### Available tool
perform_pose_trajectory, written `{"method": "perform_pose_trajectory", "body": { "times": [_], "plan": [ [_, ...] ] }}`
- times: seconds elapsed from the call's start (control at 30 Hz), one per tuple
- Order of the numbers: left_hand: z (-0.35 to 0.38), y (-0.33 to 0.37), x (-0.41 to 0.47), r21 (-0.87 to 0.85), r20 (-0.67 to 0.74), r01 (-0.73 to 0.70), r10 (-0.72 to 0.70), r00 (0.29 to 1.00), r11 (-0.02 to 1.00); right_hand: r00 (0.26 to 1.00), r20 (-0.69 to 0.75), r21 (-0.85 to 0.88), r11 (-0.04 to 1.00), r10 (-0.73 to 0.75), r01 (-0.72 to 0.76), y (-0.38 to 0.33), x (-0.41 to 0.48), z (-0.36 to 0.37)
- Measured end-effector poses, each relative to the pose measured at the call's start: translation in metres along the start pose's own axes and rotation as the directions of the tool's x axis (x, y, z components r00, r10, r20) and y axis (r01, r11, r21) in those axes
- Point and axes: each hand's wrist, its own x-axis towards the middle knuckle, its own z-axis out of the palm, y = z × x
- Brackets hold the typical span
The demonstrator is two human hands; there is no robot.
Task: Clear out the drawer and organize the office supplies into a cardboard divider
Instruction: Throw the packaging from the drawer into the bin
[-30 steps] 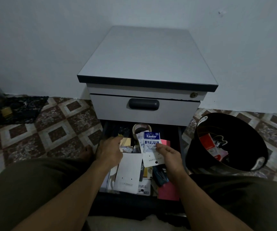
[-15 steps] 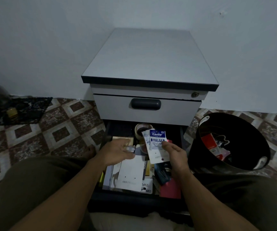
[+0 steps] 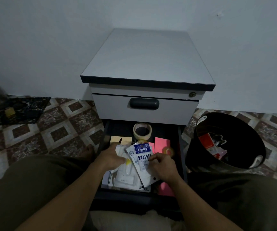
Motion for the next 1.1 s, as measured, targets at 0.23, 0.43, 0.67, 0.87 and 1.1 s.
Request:
{"method": "perform_pose_trajectory", "body": {
  "times": [0.23, 0.43, 0.67, 0.87, 1.1],
  "plan": [
    [0.003, -0.006, 0.001, 0.038, 0.08, 0.067, -0.07, 0.994, 0.997, 0.999, -0.04, -0.326, 0.946, -0.021, 0.007, 0.009, -0.002, 0.006],
    [0.008, -0.011, 0.002, -0.146, 0.116, 0.047, -0.03, 0.993, 0.988, 0.998, 0.022, 0.136, 0.989, 0.054, -0.057, 0.003, -0.003, 0.003],
    [0.01, -0.012, -0.01, -0.229, 0.113, 0.029, -0.003, 0.994, 0.973, 0.981, 0.176, 0.373, 0.917, 0.08, -0.141, 0.002, -0.003, 0.005],
    [0.009, -0.003, -0.01, -0.321, 0.099, -0.019, 0.054, 0.994, 0.947, 0.981, 0.186, 0.491, 0.86, 0.052, -0.139, -0.006, -0.009, 0.005],
    [0.013, 0.003, -0.011, -0.474, 0.183, 0.104, -0.017, 0.983, 0.874, 0.979, 0.204, 0.497, 0.858, 0.03, -0.13, -0.007, -0.003, 0.008]
  ]
}}
